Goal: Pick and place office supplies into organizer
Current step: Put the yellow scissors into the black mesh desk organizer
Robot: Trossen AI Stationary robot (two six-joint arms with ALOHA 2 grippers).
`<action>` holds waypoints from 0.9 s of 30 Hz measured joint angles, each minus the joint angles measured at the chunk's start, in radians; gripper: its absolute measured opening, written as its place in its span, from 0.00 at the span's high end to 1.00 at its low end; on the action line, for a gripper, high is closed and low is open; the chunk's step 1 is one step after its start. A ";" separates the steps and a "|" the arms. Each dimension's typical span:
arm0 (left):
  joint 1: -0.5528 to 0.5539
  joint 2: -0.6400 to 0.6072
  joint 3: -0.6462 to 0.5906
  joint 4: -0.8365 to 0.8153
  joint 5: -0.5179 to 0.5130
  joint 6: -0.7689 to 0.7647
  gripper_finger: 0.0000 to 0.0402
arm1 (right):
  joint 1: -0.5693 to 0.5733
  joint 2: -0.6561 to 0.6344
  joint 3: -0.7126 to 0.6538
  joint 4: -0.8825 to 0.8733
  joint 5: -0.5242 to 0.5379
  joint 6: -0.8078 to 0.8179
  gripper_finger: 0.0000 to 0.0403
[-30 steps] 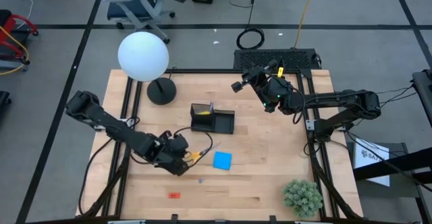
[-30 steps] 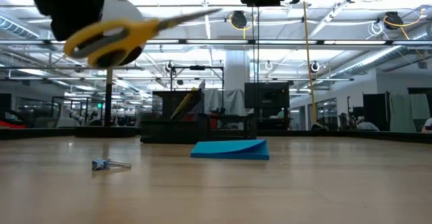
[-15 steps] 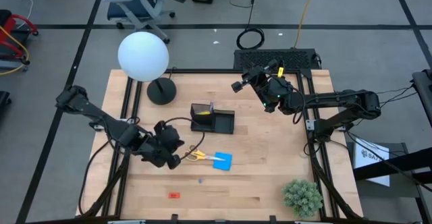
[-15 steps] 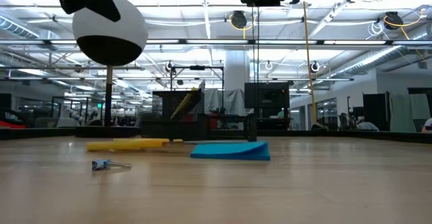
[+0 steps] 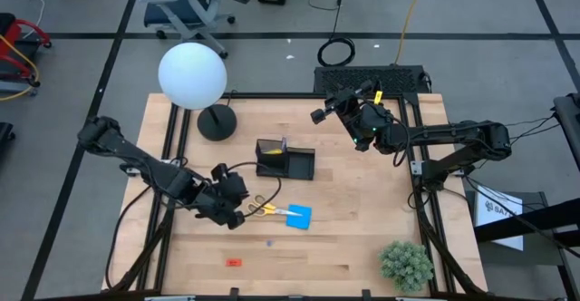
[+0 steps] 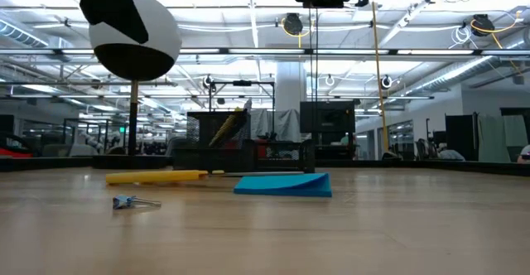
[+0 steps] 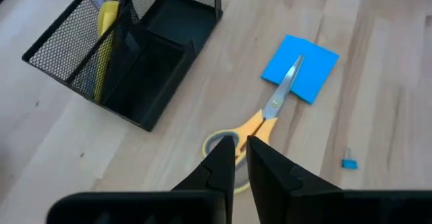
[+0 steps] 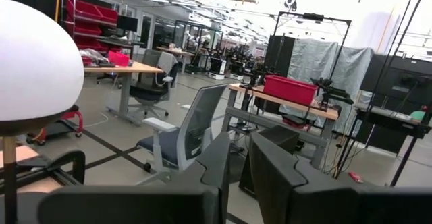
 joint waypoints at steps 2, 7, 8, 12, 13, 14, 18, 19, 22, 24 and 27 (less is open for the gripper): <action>0.012 0.013 0.000 0.006 0.018 0.028 0.87 | 0.000 0.000 0.000 0.000 0.000 0.001 0.88; 0.047 0.057 0.000 0.025 0.102 0.126 0.86 | 0.000 0.000 0.000 0.000 0.000 0.007 0.88; 0.053 0.071 0.000 0.036 0.117 0.150 0.86 | 0.000 0.000 0.000 0.000 0.000 0.007 0.88; 0.071 0.141 0.000 0.147 0.164 0.275 0.86 | 0.000 0.000 0.000 0.000 0.000 0.007 0.88; 0.075 0.162 0.000 0.179 0.173 0.304 0.86 | 0.000 0.000 0.000 0.000 0.000 0.007 0.88; 0.078 0.183 0.000 0.211 0.180 0.329 0.86 | 0.000 0.000 0.000 0.000 0.000 0.007 0.88; 0.083 0.270 0.000 0.324 0.215 0.394 0.85 | 0.000 0.000 0.000 0.000 0.000 0.007 0.88; 0.083 0.292 0.000 0.343 0.220 0.402 0.85 | 0.000 0.000 0.000 0.000 0.000 0.007 0.88; 0.071 0.344 0.000 0.357 0.215 0.412 0.85 | 0.000 0.000 0.000 -0.001 0.000 0.007 0.88; 0.069 0.380 0.000 0.369 0.212 0.404 0.85 | 0.000 0.000 0.000 0.000 0.000 0.007 0.88; 0.063 0.417 -0.001 0.364 0.195 0.394 0.85 | 0.000 0.000 0.000 0.000 0.000 0.007 0.88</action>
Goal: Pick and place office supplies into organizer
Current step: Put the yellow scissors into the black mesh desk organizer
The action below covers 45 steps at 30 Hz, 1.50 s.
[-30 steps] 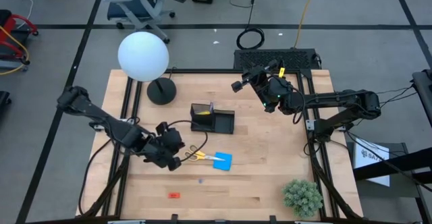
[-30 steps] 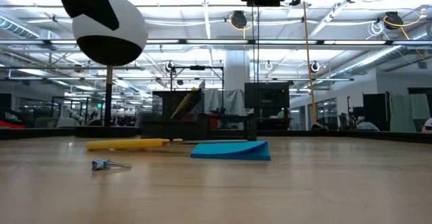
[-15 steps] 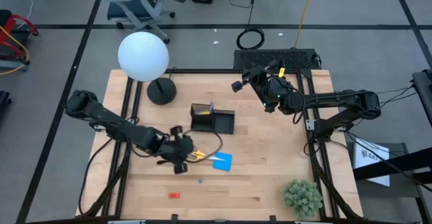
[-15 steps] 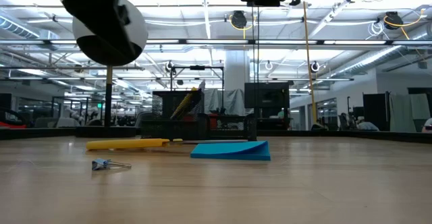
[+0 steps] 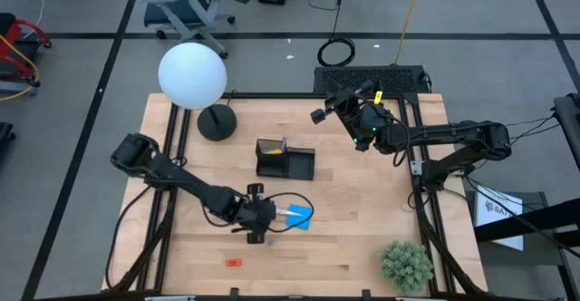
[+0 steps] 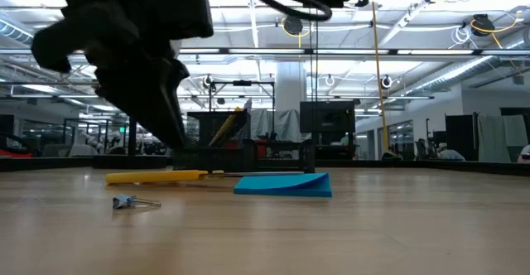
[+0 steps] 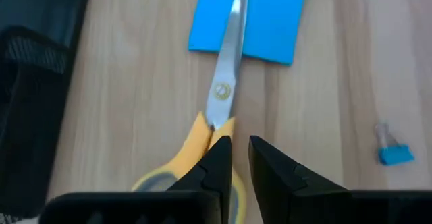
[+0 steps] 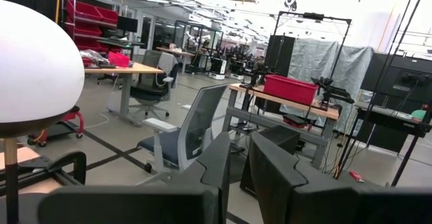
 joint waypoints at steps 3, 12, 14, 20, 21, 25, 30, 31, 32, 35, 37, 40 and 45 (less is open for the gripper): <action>-0.021 0.009 0.000 0.021 -0.046 -0.003 0.83 | 0.000 0.000 0.000 0.000 0.000 0.000 0.88; -0.080 0.016 0.000 0.099 -0.194 0.001 0.55 | 0.000 0.000 0.000 0.000 0.000 0.000 0.88; -0.093 0.030 0.001 0.098 -0.230 0.008 0.50 | 0.000 0.000 0.000 0.000 0.000 0.000 0.88; -0.126 0.114 0.001 0.146 -0.331 -0.012 0.46 | 0.000 0.000 0.000 0.000 0.000 0.000 0.88; -0.130 0.129 0.001 0.155 -0.337 -0.015 0.46 | 0.000 0.000 0.000 0.000 0.000 0.000 0.88; -0.138 0.175 0.001 0.177 -0.377 -0.020 0.49 | 0.000 0.000 0.000 0.000 0.000 0.000 0.88; -0.135 0.199 0.001 0.177 -0.433 0.005 0.52 | 0.000 0.000 0.000 0.000 0.000 0.000 0.88; -0.132 0.201 0.001 0.181 -0.434 0.016 0.53 | 0.000 0.000 0.000 0.000 0.000 0.000 0.88; -0.130 0.201 0.001 0.182 -0.434 0.019 0.53 | 0.000 0.000 0.000 0.000 0.000 0.000 0.88; -0.121 0.201 0.001 0.184 -0.440 0.022 0.53 | 0.000 0.000 0.000 0.000 0.000 0.000 0.88; -0.116 0.201 0.001 0.184 -0.440 0.041 0.54 | 0.000 0.000 0.000 0.000 0.000 0.000 0.88; -0.106 0.201 0.001 0.186 -0.440 0.063 0.54 | 0.000 0.000 0.000 0.000 0.000 0.000 0.88; -0.088 0.201 0.001 0.186 -0.410 0.085 0.54 | 0.000 0.000 0.000 0.000 0.000 0.000 0.88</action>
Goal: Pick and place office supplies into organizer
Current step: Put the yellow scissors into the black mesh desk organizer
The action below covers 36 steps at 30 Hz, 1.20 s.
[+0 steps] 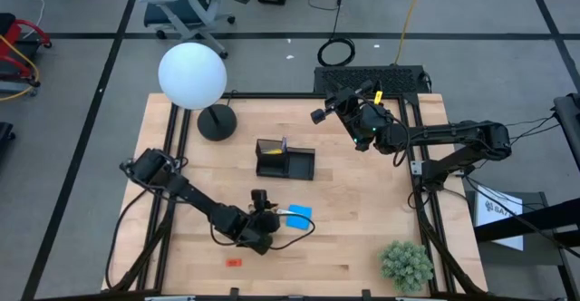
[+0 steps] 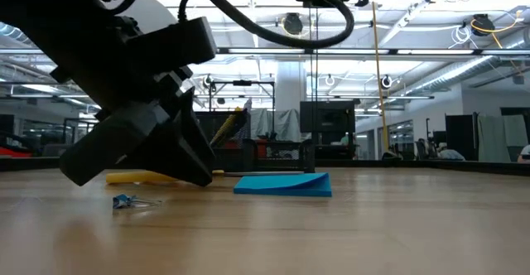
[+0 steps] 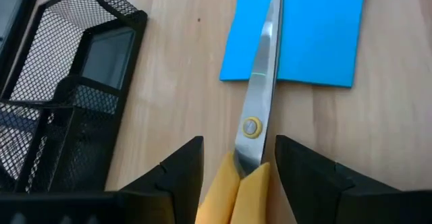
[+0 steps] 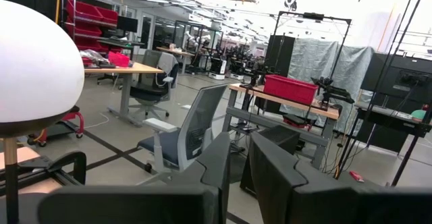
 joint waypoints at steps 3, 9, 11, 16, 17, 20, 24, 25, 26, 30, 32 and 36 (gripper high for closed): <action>0.014 0.000 0.000 0.001 0.015 0.009 0.54 | 0.000 0.000 0.000 0.000 0.000 0.000 0.88; 0.043 0.009 0.000 0.008 0.023 0.025 0.57 | 0.000 0.000 0.000 0.000 0.000 0.000 0.88; 0.047 0.023 0.002 0.017 0.023 0.027 0.64 | 0.000 0.000 0.000 0.000 0.000 0.000 0.88; 0.052 0.063 0.004 0.073 0.060 0.066 0.94 | 0.000 0.000 0.000 0.000 0.000 0.000 0.88; 0.052 0.067 0.004 0.087 0.054 0.067 0.95 | 0.000 0.000 0.000 0.000 0.000 0.000 0.88; 0.051 0.067 0.011 0.091 0.045 0.072 0.94 | 0.000 0.000 0.000 0.000 0.000 0.000 0.88; 0.042 0.064 0.073 -0.028 0.036 0.072 0.96 | 0.000 0.000 0.000 0.000 0.000 0.000 0.88; 0.041 0.065 0.093 -0.062 0.037 0.072 0.96 | 0.000 0.000 0.000 0.000 0.000 0.000 0.88; 0.040 0.066 0.115 -0.098 0.036 0.072 0.97 | 0.000 0.000 0.000 0.000 0.000 0.000 0.88; 0.032 0.067 0.195 -0.223 0.023 0.071 0.98 | 0.000 0.000 0.000 0.000 0.000 0.000 0.88; 0.029 0.067 0.213 -0.251 -0.001 0.071 0.98 | 0.000 0.000 0.000 0.000 0.000 0.000 0.88; 0.026 0.066 0.230 -0.292 -0.015 0.059 0.99 | 0.000 0.000 0.000 0.000 0.000 0.000 0.88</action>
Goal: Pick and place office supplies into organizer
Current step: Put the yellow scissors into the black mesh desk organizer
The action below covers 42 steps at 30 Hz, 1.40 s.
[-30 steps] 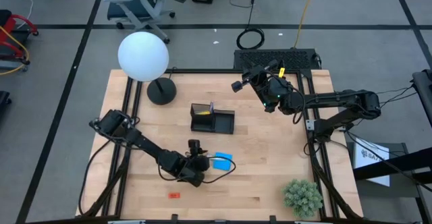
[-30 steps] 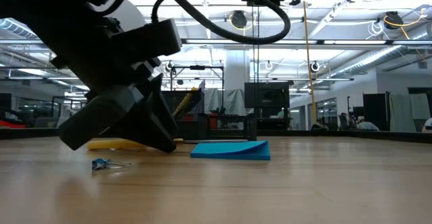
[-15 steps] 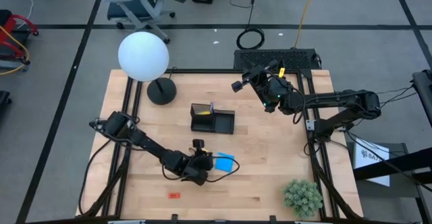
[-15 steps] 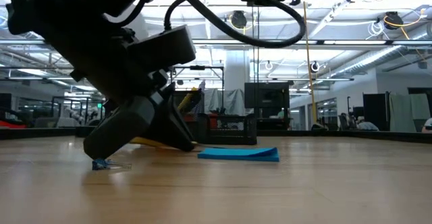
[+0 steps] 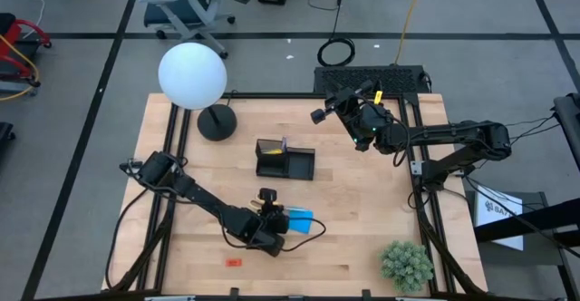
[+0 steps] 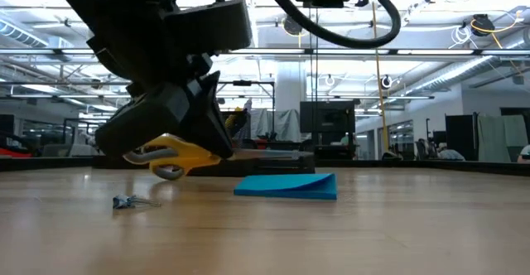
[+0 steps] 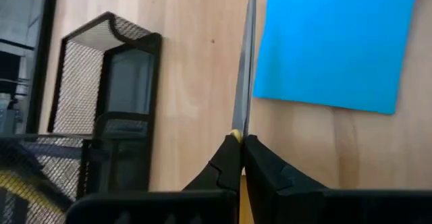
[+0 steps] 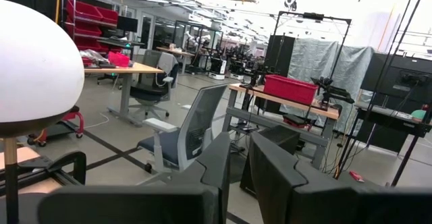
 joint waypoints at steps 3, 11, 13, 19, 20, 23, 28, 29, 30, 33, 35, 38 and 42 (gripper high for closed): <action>-0.001 0.000 0.000 -0.034 -0.010 -0.020 0.99 | 0.000 0.000 0.000 0.000 0.000 0.000 0.88; -0.003 -0.024 0.002 -0.210 -0.031 -0.100 1.00 | 0.000 0.000 0.000 0.000 0.000 0.000 0.88; -0.008 -0.043 0.001 -0.271 -0.033 -0.108 0.99 | 0.000 0.000 0.000 0.000 0.000 0.000 0.88; -0.010 -0.116 0.001 -0.364 -0.055 -0.106 1.00 | 0.000 0.000 0.000 0.001 0.000 0.000 0.88; -0.010 -0.131 0.001 -0.368 -0.061 -0.104 1.00 | 0.000 0.000 0.000 0.000 0.000 0.000 0.88; -0.011 -0.168 0.002 -0.403 -0.069 -0.108 1.00 | 0.000 0.000 0.000 0.001 0.000 0.000 0.88; -0.022 -0.232 0.002 -0.397 -0.074 -0.114 1.00 | 0.000 0.000 0.000 0.000 0.000 0.000 0.88; -0.027 -0.241 0.002 -0.399 -0.075 -0.115 1.00 | 0.000 0.000 0.000 0.000 0.000 0.000 0.88; -0.031 -0.254 0.002 -0.407 -0.076 -0.115 1.00 | 0.000 0.000 0.000 0.000 0.000 0.000 0.88; -0.037 -0.291 0.002 -0.416 -0.099 -0.114 1.00 | 0.000 0.000 0.000 0.000 0.000 0.000 0.88; -0.041 -0.310 0.002 -0.439 -0.105 -0.115 1.00 | 0.000 0.000 0.000 0.000 0.000 0.000 0.88; -0.043 -0.342 0.002 -0.443 -0.130 -0.111 1.00 | 0.000 0.000 0.000 0.000 0.000 0.000 0.88; -0.041 -0.383 0.002 -0.443 -0.144 -0.103 1.00 | 0.000 0.000 0.000 0.000 0.000 0.000 0.88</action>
